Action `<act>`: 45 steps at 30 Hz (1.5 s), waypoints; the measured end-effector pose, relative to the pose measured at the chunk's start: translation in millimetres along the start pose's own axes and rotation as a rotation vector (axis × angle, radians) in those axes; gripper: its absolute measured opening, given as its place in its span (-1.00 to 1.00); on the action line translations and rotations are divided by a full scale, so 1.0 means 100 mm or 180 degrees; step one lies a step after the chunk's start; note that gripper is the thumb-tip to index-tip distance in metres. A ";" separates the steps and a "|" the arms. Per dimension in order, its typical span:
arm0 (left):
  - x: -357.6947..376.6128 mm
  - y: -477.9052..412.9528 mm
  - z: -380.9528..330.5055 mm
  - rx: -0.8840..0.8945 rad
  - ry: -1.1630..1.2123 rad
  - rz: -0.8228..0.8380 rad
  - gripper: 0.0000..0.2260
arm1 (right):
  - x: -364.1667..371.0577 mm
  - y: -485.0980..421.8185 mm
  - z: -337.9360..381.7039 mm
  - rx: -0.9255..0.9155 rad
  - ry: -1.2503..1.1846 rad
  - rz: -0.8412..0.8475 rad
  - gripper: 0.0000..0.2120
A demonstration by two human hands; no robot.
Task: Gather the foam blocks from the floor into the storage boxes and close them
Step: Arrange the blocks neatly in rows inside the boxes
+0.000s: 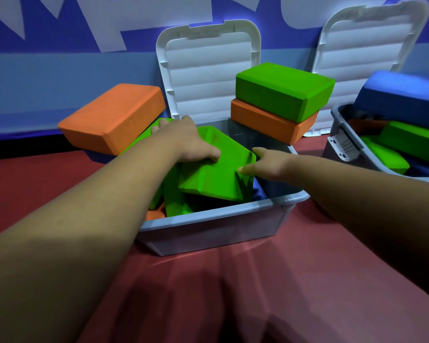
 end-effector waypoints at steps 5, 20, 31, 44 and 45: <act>-0.04 0.02 0.12 0.0007 0.0160 0.0070 0.16 | 0.18 0.02 -0.06 0.0104 -0.0202 0.0241 -0.14; 0.03 0.25 0.03 0.0012 -0.0694 0.1167 0.28 | 0.18 0.05 0.01 -0.0270 -0.0404 0.0305 -0.03; -0.08 0.14 0.50 0.0002 0.0083 0.0989 -0.23 | -0.28 0.11 0.23 -0.0752 0.0715 -0.0223 0.14; 0.12 0.14 0.34 -0.0065 0.1091 0.1183 -0.61 | -0.45 0.26 0.24 -0.1010 0.0568 -0.0191 0.04; 0.06 0.14 0.33 -0.0020 0.1137 0.1085 -0.63 | -0.47 0.27 0.22 -0.1023 0.0475 -0.0222 0.04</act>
Point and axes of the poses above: each hand's wrist, its own y-axis away from the middle knuckle, its own x-axis out of the palm, z = x × y, the point moved 10 cm from there along -y, towards the middle knuckle, and after that the axes turned 9 degrees about y, right-handed, at the moved point
